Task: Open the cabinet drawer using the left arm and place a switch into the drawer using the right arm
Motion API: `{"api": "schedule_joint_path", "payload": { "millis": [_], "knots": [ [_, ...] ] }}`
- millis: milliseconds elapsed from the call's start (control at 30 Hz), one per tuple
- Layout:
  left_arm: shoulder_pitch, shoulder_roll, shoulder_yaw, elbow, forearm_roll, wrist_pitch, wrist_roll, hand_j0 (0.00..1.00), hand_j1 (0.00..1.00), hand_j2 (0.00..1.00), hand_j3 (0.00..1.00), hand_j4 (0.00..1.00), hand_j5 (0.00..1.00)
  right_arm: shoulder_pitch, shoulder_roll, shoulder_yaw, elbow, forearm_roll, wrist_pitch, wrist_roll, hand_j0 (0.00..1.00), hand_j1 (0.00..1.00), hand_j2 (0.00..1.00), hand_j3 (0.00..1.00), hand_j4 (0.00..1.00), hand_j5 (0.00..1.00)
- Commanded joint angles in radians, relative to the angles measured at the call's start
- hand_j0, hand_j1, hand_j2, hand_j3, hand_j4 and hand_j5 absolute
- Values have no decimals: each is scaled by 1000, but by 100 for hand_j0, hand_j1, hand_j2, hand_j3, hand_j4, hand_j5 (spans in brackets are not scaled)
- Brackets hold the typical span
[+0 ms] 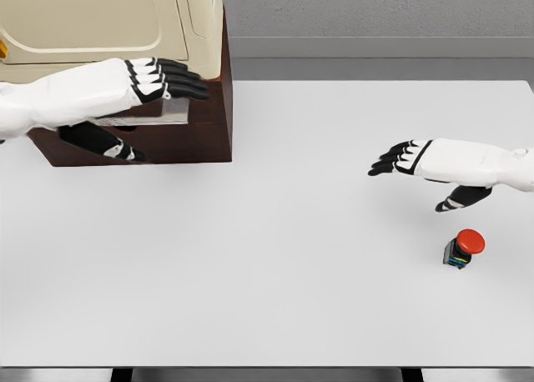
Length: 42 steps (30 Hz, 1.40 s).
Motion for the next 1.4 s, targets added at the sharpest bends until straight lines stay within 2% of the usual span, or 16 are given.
{"api": "schedule_joint_path", "payload": {
  "millis": [0, 100, 167, 300, 400, 433, 533, 667, 700, 767, 867, 933, 1067, 1133, 1200, 1367],
  "knots": [
    [-3, 25, 3, -2, 57, 1, -14, 100, 100, 100, 100, 100, 100, 0, -1, 1, 6, -6, 3, 0, 100, 100, 100, 100, 100, 100],
    [-8, 26, -3, 0, 107, 1, -31, 100, 100, 100, 100, 100, 100, 0, -7, 1, 6, -6, 3, 0, 100, 100, 100, 100, 100, 100],
    [-8, 30, -5, -2, 145, 1, -111, 100, 100, 100, 100, 100, 100, 0, -9, 2, 6, -8, 3, 0, 100, 100, 100, 100, 100, 100],
    [-9, 56, -10, -2, 185, 1, -258, 100, 100, 100, 100, 100, 100, -20, -24, 2, 72, -12, 3, 0, 100, 100, 100, 100, 100, 100],
    [-43, 42, -8, -2, 266, 1, -363, 100, 100, 100, 100, 100, 100, -11, -90, 6, 64, -11, 3, 0, 100, 100, 100, 100, 100, 100],
    [-49, 39, -10, -2, 309, 1, -363, 100, 100, 100, 100, 100, 100, -8, -110, 6, 62, -11, 3, 0, 100, 100, 100, 100, 100, 100],
    [-64, 0, -11, 0, 351, 84, -363, 100, 100, 100, 100, 100, 100, 12, -151, 4, 45, -11, 3, 0, 100, 100, 100, 100, 100, 100],
    [-64, 8, -20, 0, 400, 115, -363, 100, 100, 100, 100, 100, 100, 31, -208, -1, 42, -12, 3, 0, 100, 100, 100, 100, 100, 100],
    [-64, 8, -20, 0, 427, 178, -363, 100, 100, 100, 100, 100, 100, 35, -217, -1, 36, -12, 3, 0, 100, 100, 100, 100, 100, 100],
    [-66, 7, -20, 2, 429, 314, -363, 100, 100, 100, 100, 100, 100, 60, -236, -1, 12, -12, 3, 0, 100, 100, 100, 100, 100, 100],
    [-64, 7, -23, 2, 426, 376, -363, 100, 100, 100, 100, 100, 100, 92, -248, -2, -1, -14, 3, -31, 100, 100, 100, 100, 100, 100],
    [-66, 8, -25, 2, 415, 500, -363, 100, 100, 100, 100, 100, 100, 120, -257, -2, -19, -14, 3, -54, 100, 100, 100, 100, 100, 100],
    [-66, 3, -26, 2, 387, 506, -363, 100, 100, 100, 100, 100, 100, 153, -256, 1, -25, -14, 3, -94, 100, 100, 100, 100, 100, 100],
    [-66, -3, -25, 3, 380, 589, -363, 100, 100, 100, 100, 100, 100, 175, -254, -1, -27, -17, 3, -96, 100, 100, 100, 100, 100, 100],
    [-67, -24, -25, 3, 334, 598, -363, 100, 100, 100, 100, 100, 100, 196, -251, -1, -30, -19, 3, -96, 100, 100, 100, 100, 100, 100],
    [-64, -24, -23, 3, 346, 615, -363, 100, 100, 100, 100, 100, 100, 221, -249, 2, -30, -19, 3, -96, 100, 100, 100, 100, 100, 100]
  ]
}}
